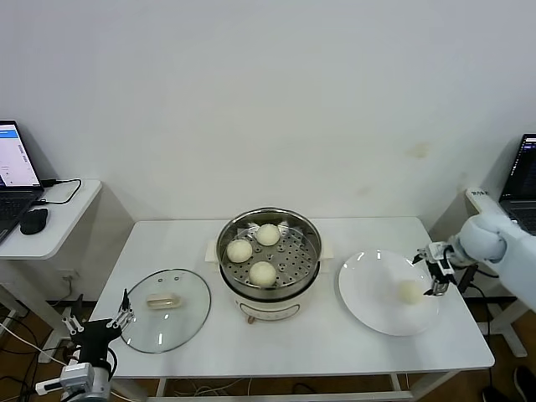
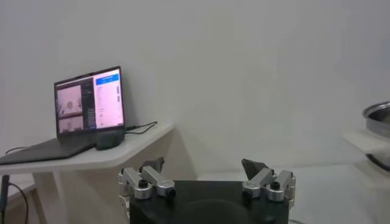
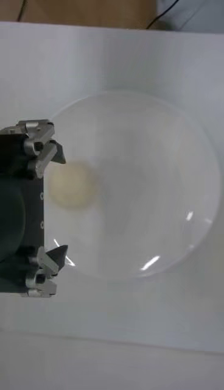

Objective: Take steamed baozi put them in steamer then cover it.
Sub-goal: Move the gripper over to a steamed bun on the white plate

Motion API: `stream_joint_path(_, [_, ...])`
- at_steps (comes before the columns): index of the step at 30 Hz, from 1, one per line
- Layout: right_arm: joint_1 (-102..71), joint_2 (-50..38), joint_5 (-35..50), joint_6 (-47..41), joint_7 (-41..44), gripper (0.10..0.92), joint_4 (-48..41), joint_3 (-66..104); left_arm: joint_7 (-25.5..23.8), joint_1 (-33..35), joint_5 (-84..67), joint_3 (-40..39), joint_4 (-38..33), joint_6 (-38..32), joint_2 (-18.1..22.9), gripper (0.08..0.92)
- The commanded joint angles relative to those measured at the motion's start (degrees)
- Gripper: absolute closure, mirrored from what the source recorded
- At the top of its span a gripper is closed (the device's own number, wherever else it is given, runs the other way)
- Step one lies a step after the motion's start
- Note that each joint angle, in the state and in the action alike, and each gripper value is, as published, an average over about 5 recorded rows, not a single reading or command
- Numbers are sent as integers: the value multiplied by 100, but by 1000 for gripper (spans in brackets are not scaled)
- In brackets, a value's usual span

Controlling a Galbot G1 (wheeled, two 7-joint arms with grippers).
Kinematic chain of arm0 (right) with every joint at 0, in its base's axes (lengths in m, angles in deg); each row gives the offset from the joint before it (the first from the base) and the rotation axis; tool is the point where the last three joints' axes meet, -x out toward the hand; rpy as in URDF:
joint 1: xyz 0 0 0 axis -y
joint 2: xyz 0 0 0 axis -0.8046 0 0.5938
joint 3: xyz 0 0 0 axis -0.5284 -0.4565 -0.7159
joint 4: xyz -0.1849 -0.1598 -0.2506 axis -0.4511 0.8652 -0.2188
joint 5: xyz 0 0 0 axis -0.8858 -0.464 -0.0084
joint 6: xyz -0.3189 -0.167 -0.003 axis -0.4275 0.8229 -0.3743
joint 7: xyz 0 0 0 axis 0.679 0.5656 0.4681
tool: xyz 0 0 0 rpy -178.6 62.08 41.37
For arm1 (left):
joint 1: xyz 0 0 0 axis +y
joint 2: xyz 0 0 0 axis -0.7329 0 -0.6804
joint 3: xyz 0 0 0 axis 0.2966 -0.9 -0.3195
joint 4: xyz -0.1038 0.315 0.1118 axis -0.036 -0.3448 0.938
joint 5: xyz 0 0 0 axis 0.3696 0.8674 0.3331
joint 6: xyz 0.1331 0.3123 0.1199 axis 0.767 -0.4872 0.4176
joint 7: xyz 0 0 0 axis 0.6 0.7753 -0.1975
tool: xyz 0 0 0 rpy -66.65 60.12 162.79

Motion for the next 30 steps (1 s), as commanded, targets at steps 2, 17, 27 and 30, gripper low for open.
stream_joint_path(2, [-640, 528, -461, 133, -79, 203, -584, 521, 10, 3, -8, 63, 1, -4, -24, 177])
stream_joint_path(17, [-669, 747, -696, 97, -123, 213, -826, 557, 18, -23, 4, 32, 38, -8, 12, 177])
stream_joint_path(27, [-675, 904, -822, 124, -169, 301, -953, 662, 18, -33, 8, 26, 18, -4, -2, 177])
stream_joint_path(30, [-685, 928, -850, 114, -172, 319, -956, 680, 20, -28, 8, 28, 19, -3, -5, 177])
